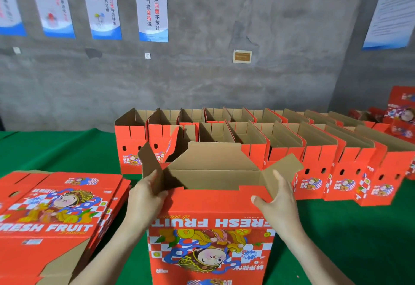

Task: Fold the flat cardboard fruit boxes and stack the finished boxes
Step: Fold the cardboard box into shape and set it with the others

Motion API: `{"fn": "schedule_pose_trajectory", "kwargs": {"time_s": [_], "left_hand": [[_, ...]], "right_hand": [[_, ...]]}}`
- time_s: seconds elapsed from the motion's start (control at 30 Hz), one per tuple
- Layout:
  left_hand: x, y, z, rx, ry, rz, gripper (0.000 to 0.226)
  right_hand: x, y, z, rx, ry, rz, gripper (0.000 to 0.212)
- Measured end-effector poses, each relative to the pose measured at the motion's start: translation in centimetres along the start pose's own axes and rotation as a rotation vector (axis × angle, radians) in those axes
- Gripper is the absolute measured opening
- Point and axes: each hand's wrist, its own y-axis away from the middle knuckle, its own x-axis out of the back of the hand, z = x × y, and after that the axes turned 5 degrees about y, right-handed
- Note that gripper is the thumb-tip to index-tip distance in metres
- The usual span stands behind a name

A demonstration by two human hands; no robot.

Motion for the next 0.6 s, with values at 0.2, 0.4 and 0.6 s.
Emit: {"fn": "schedule_pose_trajectory", "kwargs": {"time_s": [0.2, 0.4, 0.6], "left_hand": [[0.5, -0.5, 0.6, -0.05, -0.194, -0.061, 0.06], [-0.2, -0.4, 0.6, -0.094, -0.177, -0.099, 0.057], [-0.2, -0.8, 0.6, -0.164, -0.198, -0.154, 0.052]], "right_hand": [[0.6, 0.7, -0.6, 0.225, 0.161, -0.037, 0.069], [1.0, 1.1, -0.5, 0.615, 0.302, -0.123, 0.074], [2.4, -2.7, -2.8, 0.497, 0.058, -0.196, 0.035]]}}
